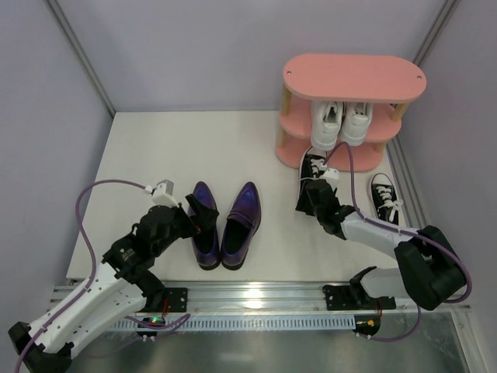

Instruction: Place and organize the shoes onto the shoe shelf

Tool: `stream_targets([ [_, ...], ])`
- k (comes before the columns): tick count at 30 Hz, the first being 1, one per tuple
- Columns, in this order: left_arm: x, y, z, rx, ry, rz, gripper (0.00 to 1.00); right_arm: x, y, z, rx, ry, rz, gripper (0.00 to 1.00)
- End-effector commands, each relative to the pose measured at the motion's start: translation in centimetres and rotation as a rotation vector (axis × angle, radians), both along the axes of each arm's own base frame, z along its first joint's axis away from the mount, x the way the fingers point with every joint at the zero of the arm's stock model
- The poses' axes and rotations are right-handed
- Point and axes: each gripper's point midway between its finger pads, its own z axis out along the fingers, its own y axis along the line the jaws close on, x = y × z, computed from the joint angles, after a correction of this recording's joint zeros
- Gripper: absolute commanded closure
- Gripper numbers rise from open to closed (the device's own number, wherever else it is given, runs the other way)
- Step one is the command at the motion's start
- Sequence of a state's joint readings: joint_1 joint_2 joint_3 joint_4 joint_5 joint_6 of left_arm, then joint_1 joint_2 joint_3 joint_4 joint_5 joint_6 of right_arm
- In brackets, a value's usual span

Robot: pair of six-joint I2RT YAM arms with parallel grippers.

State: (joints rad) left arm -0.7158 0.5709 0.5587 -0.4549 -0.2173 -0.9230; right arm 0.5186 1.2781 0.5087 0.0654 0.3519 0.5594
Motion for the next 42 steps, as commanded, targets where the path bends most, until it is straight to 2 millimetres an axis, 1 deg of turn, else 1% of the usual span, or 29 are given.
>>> stream_targets([
  [1, 0.0, 0.2, 0.6, -0.020, -0.021, 0.016, 0.02, 2.1, 0.3, 1.6, -0.014, -0.044, -0.089, 0.38],
  [2, 0.0, 0.3, 0.6, -0.020, -0.021, 0.018, 0.02, 2.2, 0.3, 0.8, -0.033, -0.022, -0.097, 0.44],
  [3, 0.0, 0.3, 0.6, -0.019, -0.022, 0.018, 0.02, 2.3, 0.3, 0.5, -0.041, -0.010, -0.103, 0.48],
  [4, -0.1, 0.4, 0.6, -0.018, -0.021, 0.019, 0.02, 2.8, 0.3, 0.8, -0.046, -0.016, -0.116, 0.58],
  [6, -0.1, 0.5, 0.6, -0.018, -0.023, 0.020, 0.02, 2.9, 0.2, -0.1, -0.067, 0.011, -0.125, 0.69],
  [7, -0.2, 0.6, 0.6, -0.016, -0.021, 0.022, 0.02, 3.2, 0.5, 0.2, -0.066, 0.007, -0.127, 0.75],
  [8, -0.2, 0.6, 0.6, -0.015, -0.021, 0.025, 0.02, 3.3, 0.5, 0.2, -0.065, 0.008, -0.125, 0.86],
  [9, -0.2, 0.7, 0.7, -0.016, -0.024, 0.026, 0.02, 2.7, 0.4, -0.3, -0.089, 0.038, -0.114, 0.93],
  [10, -0.3, 0.8, 0.6, -0.011, -0.024, 0.026, 0.02, 2.5, 0.4, -0.2, -0.096, 0.037, -0.110, 0.96],
  [13, -0.3, 1.0, 0.5, -0.010, -0.027, 0.034, 0.02, 1.9, 0.2, 0.5, -0.121, 0.012, -0.097, 0.96],
  [16, -0.3, 0.9, 0.4, -0.014, -0.027, 0.033, 0.02, 1.9, -0.1, 2.3, -0.127, -0.044, -0.082, 0.96],
  [19, -0.2, 0.8, 0.3, -0.016, -0.024, 0.033, 0.02, 2.2, -0.6, 3.9, -0.142, -0.103, -0.089, 0.96],
  [20, -0.2, 0.7, 0.4, -0.019, -0.025, 0.032, 0.02, 2.3, -0.7, 4.7, -0.139, -0.128, -0.091, 0.96],
  [21, -0.1, 0.7, 0.4, -0.019, -0.025, 0.032, 0.02, 2.8, -0.8, 5.6, -0.131, -0.168, -0.108, 0.96],
  [25, -0.2, 0.8, 0.3, -0.015, -0.021, 0.032, 0.02, 4.1, -1.1, 7.7, -0.147, -0.243, -0.141, 0.96],
  [26, -0.3, 0.8, 0.4, -0.019, -0.022, 0.033, 0.02, 4.4, -1.0, 7.6, -0.156, -0.246, -0.142, 0.96],
  [28, -0.4, 1.0, 0.3, -0.015, -0.018, 0.038, 0.02, 5.5, -0.8, 8.5, -0.148, -0.284, -0.164, 0.96],
  [29, -0.4, 1.1, 0.4, -0.018, -0.022, 0.039, 0.02, 5.8, -0.7, 8.7, -0.150, -0.292, -0.171, 0.96],
  [30, -0.5, 1.3, 0.4, -0.017, -0.023, 0.044, 0.02, 6.3, -0.4, 8.2, -0.155, -0.291, -0.176, 0.96],
  [32, -0.7, 1.5, 0.3, -0.013, -0.017, 0.048, 0.02, 7.0, -0.4, 8.5, -0.156, -0.303, -0.203, 0.96],
  [33, -0.7, 1.7, 0.4, -0.016, -0.024, 0.053, 0.02, 7.5, -0.1, 8.2, -0.154, -0.304, -0.212, 0.96],
  [38, -1.1, 2.4, 0.5, -0.014, -0.029, 0.066, 0.02, 8.4, -0.6, 8.2, -0.181, -0.319, -0.270, 0.96],
  [39, -1.2, 2.5, 0.4, -0.009, -0.027, 0.068, 0.02, 8.5, -1.1, 8.5, -0.201, -0.332, -0.293, 0.96],
  [42, -1.2, 2.6, 0.5, -0.009, -0.032, 0.068, 0.02, 8.8, -1.7, 9.2, -0.234, -0.362, -0.310, 0.96],
])
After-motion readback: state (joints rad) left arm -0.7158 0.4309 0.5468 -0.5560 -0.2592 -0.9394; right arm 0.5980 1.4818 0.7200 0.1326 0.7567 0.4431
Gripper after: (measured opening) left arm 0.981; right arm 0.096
